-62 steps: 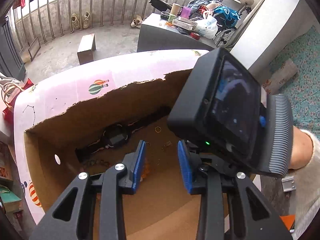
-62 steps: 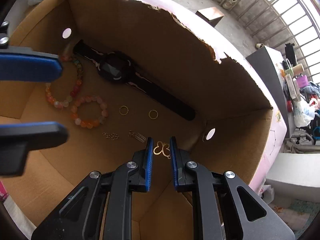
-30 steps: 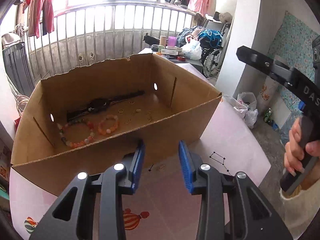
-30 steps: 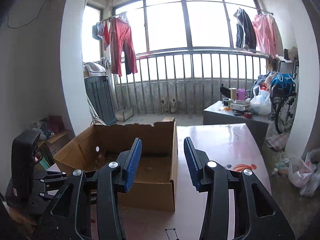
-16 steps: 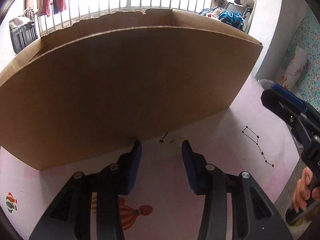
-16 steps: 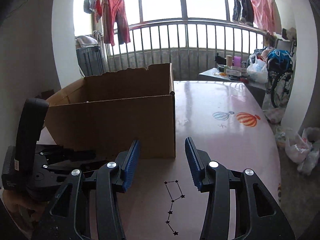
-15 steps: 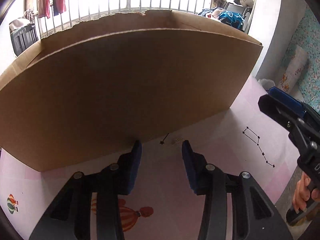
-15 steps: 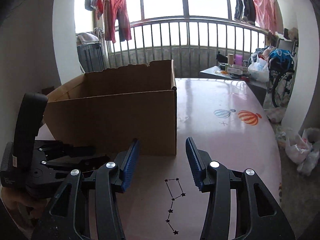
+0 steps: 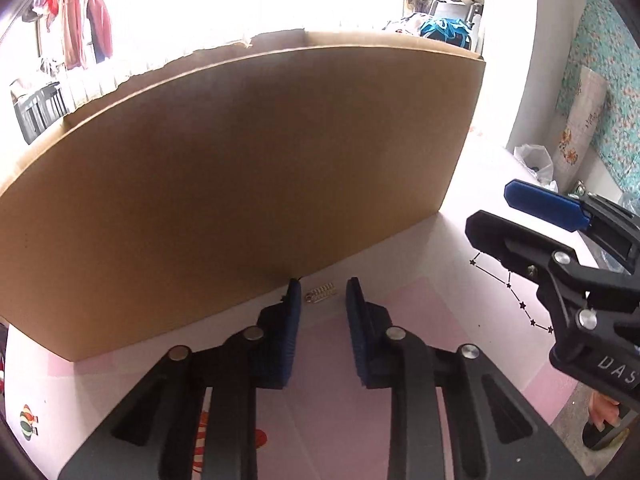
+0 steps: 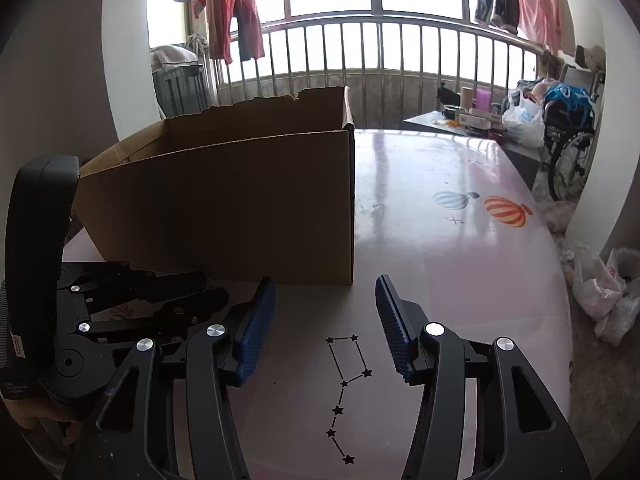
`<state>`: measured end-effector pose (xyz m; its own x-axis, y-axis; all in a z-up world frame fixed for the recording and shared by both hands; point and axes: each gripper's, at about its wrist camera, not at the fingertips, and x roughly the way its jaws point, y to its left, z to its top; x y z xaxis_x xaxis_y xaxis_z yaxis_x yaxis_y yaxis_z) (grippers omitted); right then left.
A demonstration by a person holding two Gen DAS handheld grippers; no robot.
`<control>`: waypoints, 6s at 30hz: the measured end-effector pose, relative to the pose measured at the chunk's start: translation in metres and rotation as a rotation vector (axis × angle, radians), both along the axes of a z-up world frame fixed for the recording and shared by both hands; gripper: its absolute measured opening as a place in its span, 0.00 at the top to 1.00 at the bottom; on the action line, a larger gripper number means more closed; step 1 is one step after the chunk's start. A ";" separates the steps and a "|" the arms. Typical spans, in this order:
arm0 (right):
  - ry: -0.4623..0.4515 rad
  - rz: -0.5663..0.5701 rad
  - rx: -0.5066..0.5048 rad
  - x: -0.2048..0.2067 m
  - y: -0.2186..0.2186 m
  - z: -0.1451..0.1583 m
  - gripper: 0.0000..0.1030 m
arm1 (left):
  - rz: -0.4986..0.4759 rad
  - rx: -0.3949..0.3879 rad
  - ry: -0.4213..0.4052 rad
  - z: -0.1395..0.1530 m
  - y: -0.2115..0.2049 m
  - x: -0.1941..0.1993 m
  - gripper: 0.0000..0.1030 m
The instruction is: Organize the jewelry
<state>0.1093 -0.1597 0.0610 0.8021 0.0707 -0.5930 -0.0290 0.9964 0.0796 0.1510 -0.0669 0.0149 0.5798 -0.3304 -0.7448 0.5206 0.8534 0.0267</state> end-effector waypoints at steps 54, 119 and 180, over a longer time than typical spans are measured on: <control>0.004 0.013 0.023 -0.009 -0.002 0.004 0.51 | -0.270 0.082 0.085 0.008 0.006 0.019 0.96; 0.178 0.048 -0.084 0.054 -0.009 0.059 0.78 | -0.437 0.164 0.470 0.084 0.051 0.059 0.78; -0.007 -0.059 0.051 -0.040 0.023 0.095 0.16 | 0.363 -0.012 -0.062 0.131 0.111 -0.044 0.05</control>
<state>0.0697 -0.1368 0.1560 0.8100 0.0531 -0.5840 0.0289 0.9911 0.1302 0.1073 0.0445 0.1460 0.7048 -0.1035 -0.7018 0.1817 0.9826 0.0375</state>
